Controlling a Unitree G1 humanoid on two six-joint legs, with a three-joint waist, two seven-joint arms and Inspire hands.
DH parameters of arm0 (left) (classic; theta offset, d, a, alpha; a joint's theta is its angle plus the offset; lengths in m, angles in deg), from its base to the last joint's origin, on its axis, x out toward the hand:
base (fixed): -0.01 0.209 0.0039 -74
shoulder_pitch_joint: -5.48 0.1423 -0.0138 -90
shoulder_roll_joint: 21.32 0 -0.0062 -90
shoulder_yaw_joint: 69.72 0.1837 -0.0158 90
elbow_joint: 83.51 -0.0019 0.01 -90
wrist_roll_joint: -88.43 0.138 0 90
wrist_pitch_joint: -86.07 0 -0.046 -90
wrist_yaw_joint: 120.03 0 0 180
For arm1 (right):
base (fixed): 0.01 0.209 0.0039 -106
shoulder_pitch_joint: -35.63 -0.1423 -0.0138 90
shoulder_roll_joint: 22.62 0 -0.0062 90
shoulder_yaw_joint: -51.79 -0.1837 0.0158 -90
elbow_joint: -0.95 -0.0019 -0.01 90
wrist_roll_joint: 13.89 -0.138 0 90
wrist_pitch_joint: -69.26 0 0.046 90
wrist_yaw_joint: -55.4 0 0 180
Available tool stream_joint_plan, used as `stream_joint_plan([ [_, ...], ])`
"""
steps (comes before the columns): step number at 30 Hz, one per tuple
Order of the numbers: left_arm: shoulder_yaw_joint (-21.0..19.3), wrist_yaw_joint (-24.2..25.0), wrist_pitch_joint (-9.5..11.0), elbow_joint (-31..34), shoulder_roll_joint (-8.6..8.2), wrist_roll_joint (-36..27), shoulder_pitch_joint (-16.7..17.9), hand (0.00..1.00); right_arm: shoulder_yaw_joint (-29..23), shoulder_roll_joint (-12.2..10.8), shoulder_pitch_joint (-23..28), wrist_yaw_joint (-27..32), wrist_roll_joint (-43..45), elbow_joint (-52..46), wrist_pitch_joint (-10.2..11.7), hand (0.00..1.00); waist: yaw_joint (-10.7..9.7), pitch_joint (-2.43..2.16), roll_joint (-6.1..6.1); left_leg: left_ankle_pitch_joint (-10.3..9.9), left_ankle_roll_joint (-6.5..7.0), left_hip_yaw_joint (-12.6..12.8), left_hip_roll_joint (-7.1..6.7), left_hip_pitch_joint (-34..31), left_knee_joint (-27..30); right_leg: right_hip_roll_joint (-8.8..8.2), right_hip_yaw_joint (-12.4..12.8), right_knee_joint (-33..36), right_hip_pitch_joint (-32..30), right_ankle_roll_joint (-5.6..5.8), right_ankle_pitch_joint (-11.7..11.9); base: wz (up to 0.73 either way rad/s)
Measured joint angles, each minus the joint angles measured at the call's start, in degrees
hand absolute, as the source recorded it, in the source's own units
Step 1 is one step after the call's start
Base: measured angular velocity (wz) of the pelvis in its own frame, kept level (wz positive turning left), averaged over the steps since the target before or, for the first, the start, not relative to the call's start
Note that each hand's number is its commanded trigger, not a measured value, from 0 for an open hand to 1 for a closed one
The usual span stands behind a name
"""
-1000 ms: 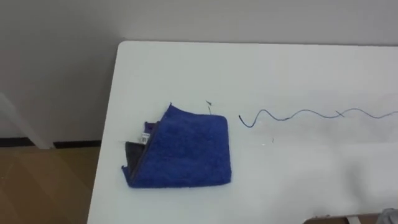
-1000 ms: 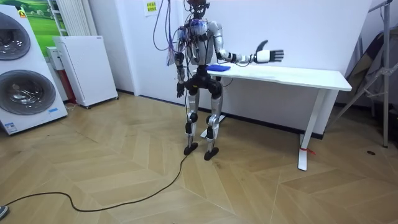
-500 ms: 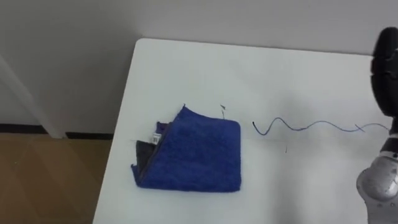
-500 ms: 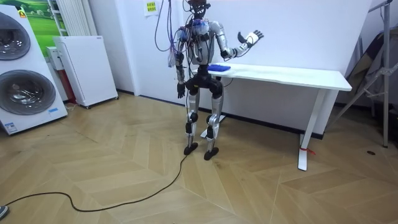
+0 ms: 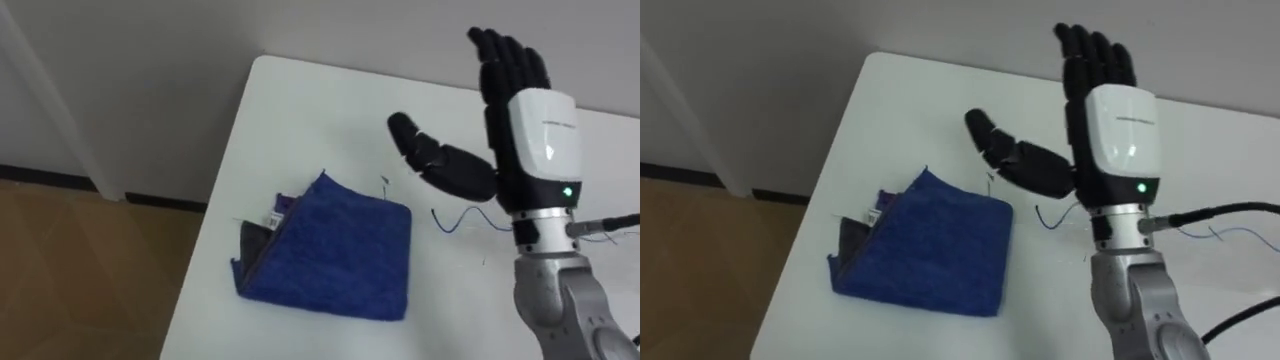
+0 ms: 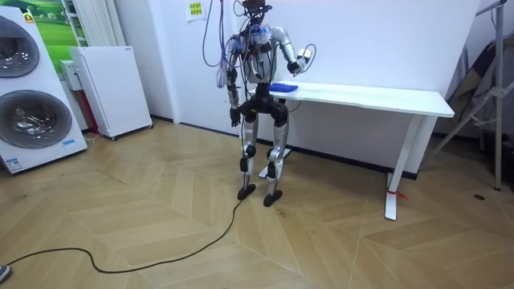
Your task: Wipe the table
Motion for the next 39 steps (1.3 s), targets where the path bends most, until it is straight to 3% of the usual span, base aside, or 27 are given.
stream_joint_plan([
  [3, 0.8, 0.0, 0.1, -1.4, 0.14, 0.3, -1.3, 0.0, 3.1, 0.1, 0.1, -1.0, 0.6, 0.2, 0.7, 0.0, 1.1, -0.04, 0.2, 0.0, 0.0, -0.8, -0.03, 0.2, 0.0, 0.05, -0.5, 0.2, -0.1, 0.0, 0.0, 0.03],
  [5, 1.3, 0.0, 0.1, -1.4, 0.08, 0.9, -1.4, 0.0, 4.0, 0.1, 0.8, -1.1, 1.1, 1.5, 1.5, 0.0, 1.0, 0.01, 0.87, 0.1, -0.08, -4.3, 0.43, 1.1, 0.0, 0.36, -1.0, 2.4, -0.9, -0.08, -0.1, 0.11],
  [6, 1.7, 0.0, 0.3, -1.2, 0.35, 1.9, -0.9, 0.0, 4.5, 0.1, 1.9, -1.3, 1.9, 3.1, 2.3, 0.0, 1.1, -0.37, 1.48, 0.1, -0.15, -7.6, 0.83, 1.4, 0.1, 0.78, -1.2, 3.2, -1.5, -0.44, -0.2, 0.08],
  [7, 1.9, 0.0, 0.5, -1.2, 0.85, 2.0, -0.7, 0.0, 5.0, 0.1, 3.1, -1.3, 2.6, 4.1, 2.5, 0.0, 1.0, -0.67, 1.29, 0.1, -0.21, -8.2, 0.57, 1.2, 0.2, 0.77, -1.2, 1.6, -0.6, -1.02, 0.5, 0.07],
  [8, 1.9, -0.1, 0.5, -1.2, 1.01, 2.2, -0.7, 0.0, 5.5, 0.2, 3.0, -1.3, 2.9, 4.9, 2.6, 0.0, 1.0, -0.93, 0.81, 0.0, -0.32, -7.4, -0.1, 0.5, 1.1, 0.02, -0.9, 0.6, 0.4, -1.25, 0.8, 0.2],
  [9, 2.3, 0.0, 0.5, -1.4, 1.31, 2.9, -0.7, 0.0, 6.4, 0.2, 3.2, -1.3, 3.0, 7.0, 2.9, 0.0, 0.5, 0.01, -0.48, -1.0, -2.16, -4.7, -1.35, -2.9, 6.0, -1.89, 2.5, -0.9, 1.6, -1.38, 1.0, 0.53],
  [10, 3.4, 0.1, 0.8, -2.1, 1.22, 3.5, -2.1, 0.0, 6.1, 0.4, 3.8, -1.4, 3.9, 9.4, 2.8, 0.0, 0.0, 0.22, -1.8, -0.8, -2.26, -2.5, -2.86, -7.2, 4.1, -3.21, 6.0, -1.2, 1.5, -1.22, 0.9, 0.8],
  [11, 4.3, 0.2, 1.1, -2.3, 1.1, 4.0, -3.3, 0.0, 5.3, 0.5, 4.2, -1.5, 4.3, 10.5, 2.7, 0.0, 0.0, -0.21, -1.07, 1.0, -2.07, -1.5, -3.02, -9.8, 1.7, -3.61, 6.7, -0.9, 1.1, -0.77, 0.6, 0.78],
  [12, 5.3, 0.4, 1.7, -2.7, 1.21, 5.1, -4.1, 0.0, 5.2, 0.1, 4.6, -2.4, 5.0, 13.3, 2.2, 0.0, 0.8, -0.54, -2.05, 6.6, 1.17, 2.4, -3.15, -11.2, 1.7, -4.75, 7.0, 0.4, 0.2, 2.02, -0.8, 0.33],
  [13, 5.8, 0.5, 1.7, -3.2, 0.98, 5.4, -4.3, 0.0, 5.3, 0.1, 5.3, -3.9, 6.8, 14.0, 2.2, 0.0, 2.6, -0.45, -1.84, 6.7, 1.25, 3.6, -3.04, -10.3, 1.7, -4.98, 5.2, 0.9, 0.1, 3.01, -1.1, 0.0],
  [14, 5.9, 0.6, 1.7, -3.6, 0.99, 5.6, -4.2, 0.0, 5.3, 0.1, 5.4, -4.4, 7.6, 13.9, 2.5, 0.0, 3.1, -0.32, -1.64, 6.7, 1.25, 3.1, -2.96, -9.7, 1.7, -4.75, 4.6, 0.7, 0.0, 3.12, -1.1, -0.29],
  [15, 5.9, 0.7, 1.6, -5.1, 0.97, 5.7, -3.9, 0.0, 5.4, 0.1, 5.4, -4.6, 8.8, 13.6, 3.4, 0.0, 3.5, 0.11, -0.77, 6.7, 1.24, 1.2, -2.6, -8.9, 1.6, -3.75, 4.1, -0.5, -1.1, 2.56, -0.7, -0.39],
  [16, 5.9, 0.9, 1.3, -6.8, 0.96, 5.7, -4.0, 0.0, 5.5, 0.1, 5.2, -4.6, 10.1, 13.1, 3.5, 0.0, 3.7, 0.05, -0.74, 6.6, 1.1, -0.9, -2.22, -7.9, 1.0, -3.01, 4.0, -2.2, -3.1, 1.91, 1.2, -0.4],
  [17, 5.8, 1.0, 1.0, -7.3, 1.03, 5.7, -3.8, 0.0, 5.6, 0.1, 5.1, -4.5, 10.4, 13.0, 3.5, 0.0, 3.6, 0.14, -0.55, 6.5, 0.85, -0.9, -2.26, -7.5, 0.8, -2.87, 3.9, -3.1, -3.6, 1.73, 3.1, -0.09],
  [18, 5.9, 1.5, 0.4, -8.0, 0.69, 5.6, -3.5, 0.0, 5.9, 0.2, 5.2, -4.2, 11.4, 13.6, 3.3, 0.0, 2.3, -0.03, 0.04, 6.1, 0.33, -1.4, -1.97, -6.2, 0.5, -2.67, 2.2, -2.2, -3.4, 0.37, 4.0, 0.19],
  [20, 5.8, 2.0, 0.4, -7.6, 0.49, 5.7, -3.6, 0.0, 5.8, 0.3, 5.8, -3.9, 11.5, 14.1, 2.7, 0.0, 1.3, 0.01, 0.5, 6.1, 0.31, 0.2, -1.63, -4.6, -0.8, -2.25, 2.4, -1.9, -2.1, 0.37, 3.9, 0.14],
  [25, 5.9, 2.2, 0.4, -6.4, 0.32, 5.7, -5.1, 0.0, 5.9, 0.3, 6.9, -3.1, 11.5, 14.4, 2.8, 0.0, 1.1, -0.09, 0.88, 5.4, -0.06, 0.8, -1.05, -3.9, -1.9, -1.11, 2.5, -1.4, -2.0, -0.03, 3.7, -0.05],
  [30, 5.9, 2.3, 0.0, -5.3, 0.24, 5.7, -4.3, 0.0, 5.9, 0.3, 7.8, -2.2, 12.9, 14.4, 2.8, 0.0, 1.1, -0.37, 0.55, 4.7, -0.07, 1.2, -1.25, -3.9, -0.6, -1.0, 2.7, -1.0, -1.7, -0.14, 3.4, -0.07],
  [39, 5.9, 2.3, 0.0, -5.3, 0.02, 5.6, -4.5, 0.0, 5.9, 0.1, 9.7, 0.3, 14.7, 15.8, 2.9, 0.0, 1.1, -0.29, 0.93, 4.6, -0.01, 1.0, -1.25, -3.8, -0.7, -0.99, 2.4, -1.1, -1.5, -0.13, 3.2, 0.02],
])
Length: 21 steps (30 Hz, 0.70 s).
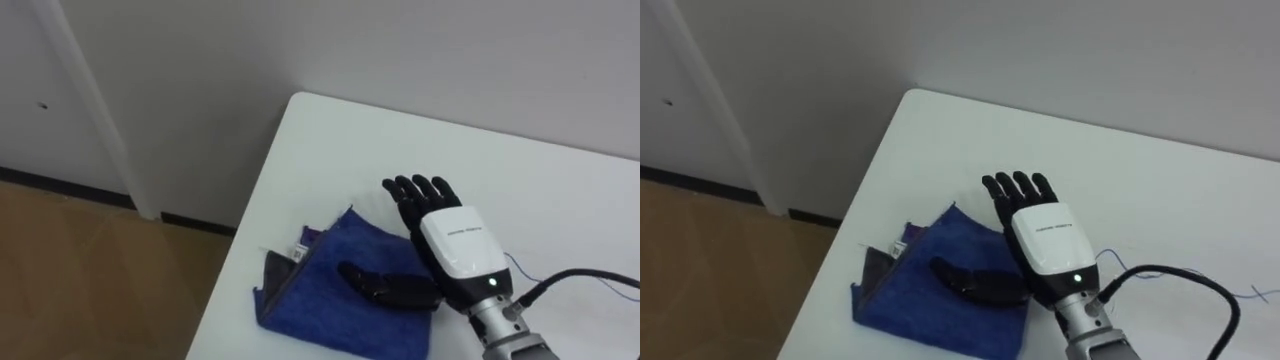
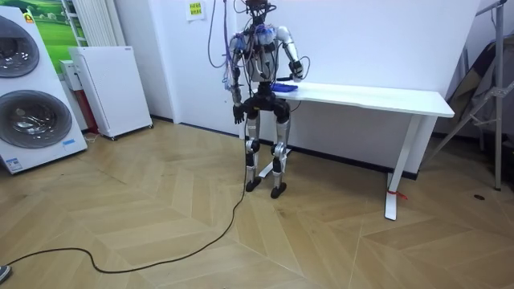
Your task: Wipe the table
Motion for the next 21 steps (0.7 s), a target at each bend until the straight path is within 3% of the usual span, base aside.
stream_joint_plan([
  [12, 0.0, 0.0, 0.1, -0.2, -0.01, -3.5, -0.7, 0.0, 0.8, 0.0, 0.5, 2.1, -0.1, 0.0, 0.2, 0.0, 0.1, -0.26, -0.27, 0.0, 0.0, 0.4, 0.22, 0.1, -0.8, 0.14, -0.1, 0.1, -0.7, 0.0, 0.0, -0.01],
  [17, 0.6, 0.0, 0.5, -1.4, -0.01, -4.5, -1.0, 0.0, 4.4, 0.2, 0.7, 2.2, -0.4, 0.0, 0.3, 0.0, 0.1, -0.22, -0.22, -0.1, -0.05, 0.5, 0.25, 0.3, -0.9, 0.19, -0.5, 0.1, -0.7, -0.01, 0.0, -0.04],
  [21, 1.3, 0.0, 0.6, -3.6, -0.15, -4.4, -1.3, 0.0, 7.3, 0.2, 0.8, 1.9, -0.3, 0.0, 1.7, 0.0, 0.1, -0.09, 0.05, -0.9, -0.01, 0.5, 0.35, 0.0, -0.3, 0.37, -0.1, 0.1, -0.7, -0.01, 0.0, -0.06],
])
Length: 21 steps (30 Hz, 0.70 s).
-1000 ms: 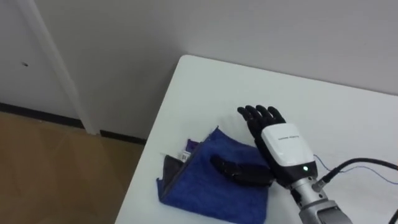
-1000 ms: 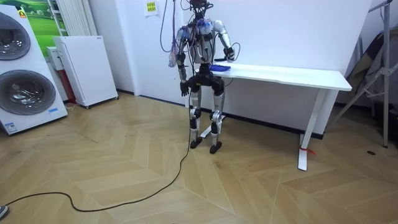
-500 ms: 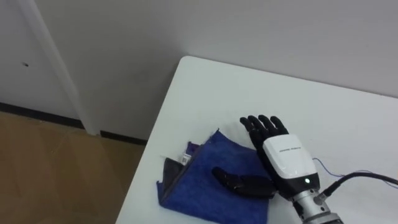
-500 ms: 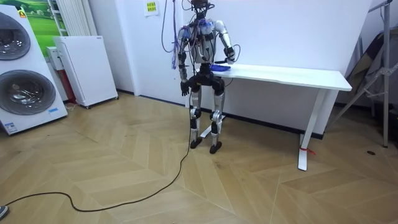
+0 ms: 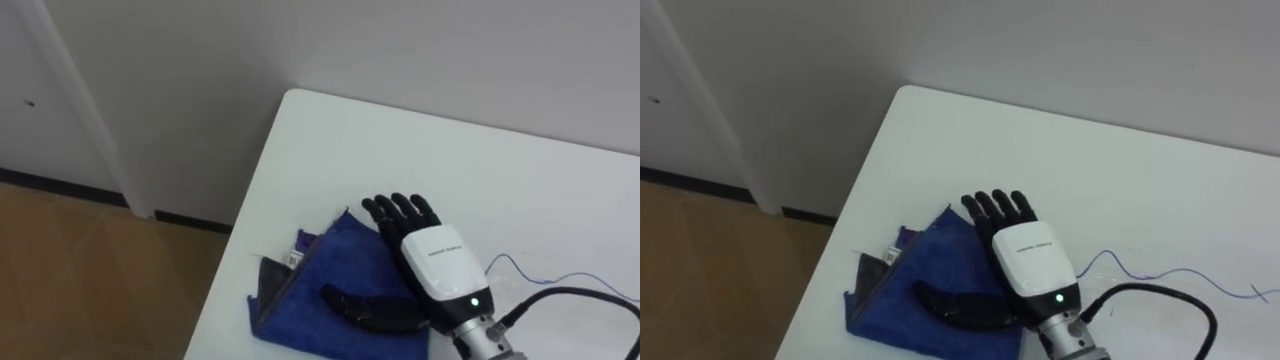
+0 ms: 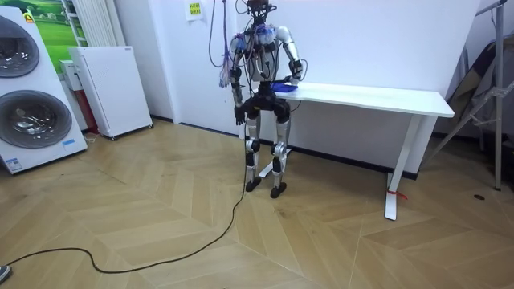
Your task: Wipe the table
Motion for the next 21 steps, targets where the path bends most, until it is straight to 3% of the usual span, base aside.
stream_joint_plan([
  [5, 0.0, 0.0, -0.1, -0.2, 0.0, 0.0, -0.1, 0.0, 1.1, 0.0, -0.2, -0.1, 0.0, 0.0, 0.1, 0.0, 0.1, 0.12, 0.19, 0.0, 0.06, 0.2, -0.03, -0.1, -0.1, -0.02, 0.0, 0.0, -0.2, 0.0, 0.0, 0.0],
  [14, 1.5, 0.0, 0.0, -0.2, -0.03, -0.1, -0.9, 0.0, 1.9, 0.2, -0.1, 0.2, 0.1, 0.0, 0.8, 0.0, 0.0, -0.12, 0.52, 0.0, 0.06, 0.3, 0.0, -0.1, -0.1, -0.01, 0.0, 0.0, -0.2, 0.0, 0.0, 0.0],
  [21, 1.5, 0.0, 0.2, -0.3, -0.02, -0.1, -1.2, 0.0, 2.3, 0.2, -0.1, 0.2, 1.7, 0.0, 1.3, 0.0, 0.0, -0.64, -0.32, 0.0, 0.06, 0.3, -0.02, -0.8, 0.0, -0.01, -0.1, 0.0, -0.7, 0.0, 0.0, 0.0],
])
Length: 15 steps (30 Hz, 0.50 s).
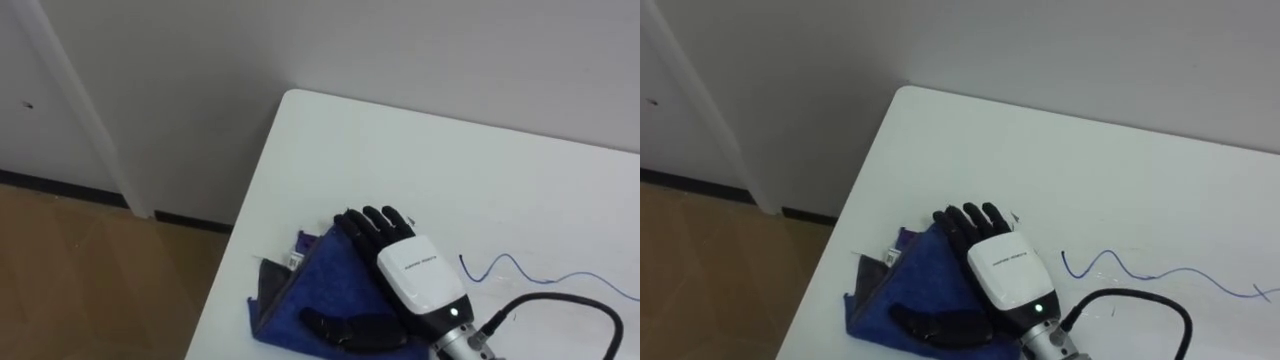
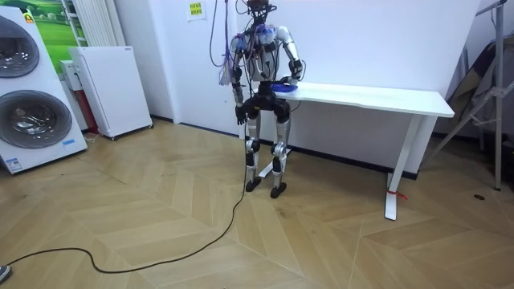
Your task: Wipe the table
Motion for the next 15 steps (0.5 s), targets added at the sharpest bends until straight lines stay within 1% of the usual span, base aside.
stream_joint_plan([
  [5, 0.0, 0.0, 0.1, 0.0, -0.01, 0.0, -0.5, 0.0, 0.0, 0.0, 0.0, -0.9, 0.0, -0.1, 0.2, 0.0, 0.0, 0.07, 0.03, 0.0, 0.0, -0.1, -0.01, -0.1, 0.0, -0.02, 0.0, 0.0, -0.1, 0.0, 0.0, 0.0],
  [8, 0.0, 0.0, 0.5, 0.0, 0.0, 0.0, -0.8, 0.0, 0.0, 0.0, 0.0, -1.4, 0.1, -0.1, 0.2, 0.0, -0.1, 0.2, 0.06, 0.0, 0.0, -0.3, -0.01, -0.2, 0.0, -0.01, 0.0, 0.0, -0.2, 0.0, 0.0, 0.0],
  [12, 0.0, 0.0, 0.5, 0.0, 0.01, 0.0, -1.3, 0.0, 0.0, 0.0, 0.1, -1.3, 0.1, 0.1, 0.2, 0.0, -0.1, 0.66, -0.06, 0.0, 0.0, -0.5, -0.03, -0.5, 0.0, -0.02, -0.2, -0.1, -0.3, 0.0, 0.0, 0.0],
  [15, 0.0, 0.0, 0.5, 0.0, -0.01, 0.0, -1.7, 0.0, 0.0, 0.0, 0.7, -1.2, 0.1, 0.7, 0.1, 0.0, -0.2, 0.89, -0.13, 0.0, 0.0, -0.3, -0.04, -0.6, 0.1, -0.05, -0.4, -0.1, -0.4, 0.0, 0.0, 0.0],
])
